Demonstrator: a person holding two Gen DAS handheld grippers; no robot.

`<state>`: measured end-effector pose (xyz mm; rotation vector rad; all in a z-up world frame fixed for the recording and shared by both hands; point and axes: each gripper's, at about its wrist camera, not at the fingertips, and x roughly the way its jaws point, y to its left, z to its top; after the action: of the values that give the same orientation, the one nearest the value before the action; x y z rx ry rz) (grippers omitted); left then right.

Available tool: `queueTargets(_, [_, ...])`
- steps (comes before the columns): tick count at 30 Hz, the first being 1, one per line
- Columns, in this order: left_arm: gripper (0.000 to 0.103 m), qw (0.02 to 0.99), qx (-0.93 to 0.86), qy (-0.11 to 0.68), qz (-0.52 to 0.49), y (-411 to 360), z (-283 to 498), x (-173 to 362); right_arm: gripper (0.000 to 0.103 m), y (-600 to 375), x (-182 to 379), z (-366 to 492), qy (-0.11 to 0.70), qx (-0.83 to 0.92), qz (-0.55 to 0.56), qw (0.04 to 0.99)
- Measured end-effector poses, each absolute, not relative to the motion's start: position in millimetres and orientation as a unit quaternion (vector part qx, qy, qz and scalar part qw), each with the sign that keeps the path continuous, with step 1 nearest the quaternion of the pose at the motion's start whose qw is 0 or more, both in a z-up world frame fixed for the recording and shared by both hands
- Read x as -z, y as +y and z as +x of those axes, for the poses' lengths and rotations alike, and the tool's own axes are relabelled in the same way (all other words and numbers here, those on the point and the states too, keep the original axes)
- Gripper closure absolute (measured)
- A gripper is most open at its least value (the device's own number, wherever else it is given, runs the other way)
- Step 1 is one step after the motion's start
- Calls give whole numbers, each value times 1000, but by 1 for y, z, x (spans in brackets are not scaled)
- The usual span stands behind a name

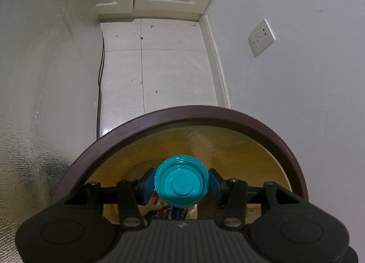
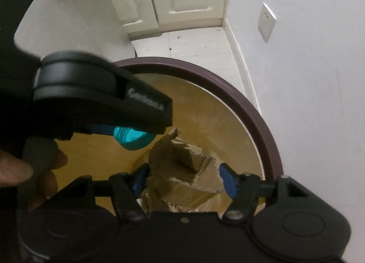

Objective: Collect trash
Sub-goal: 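Open the left tool over the wastebasket while the right tool releases the cardboard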

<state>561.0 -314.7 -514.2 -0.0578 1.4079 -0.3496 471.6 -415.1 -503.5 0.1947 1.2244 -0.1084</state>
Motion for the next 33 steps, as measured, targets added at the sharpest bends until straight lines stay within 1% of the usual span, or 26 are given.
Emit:
queueTargets(2, [52,748,161,644,-27,-314,560,514,32,-414,503,470,573,47,88,813])
queueTargets(4, [52,747,161,644,-30,-313,560,514,25,-415,503,469,576,48,86,812])
queueTargets(7, [52,746,160,645,-32,-311,562,514,19,-417,501,467,578,49,88,810])
queueTargets(10, [51,745,159,647,-28,-312,560,513,20,-421,498,462,580,50,93,808])
queueTargets(12, [39,741,159,651,-34,-312,559,514,20,-423,496,459,581,48,96,807])
queueTargets(15, [30,738,161,654,-37,-311,555,509,20,-424,493,457,583,40,98,806])
queueTargets(17, [28,737,162,655,-38,-310,553,505,20,-425,490,457,583,39,97,806])
queueTargets(26, [26,741,166,649,-51,-295,542,468,21,-433,472,453,579,36,107,808])
queueTargets(33, [19,749,158,642,-41,-275,530,440,21,-433,452,444,579,25,119,806])
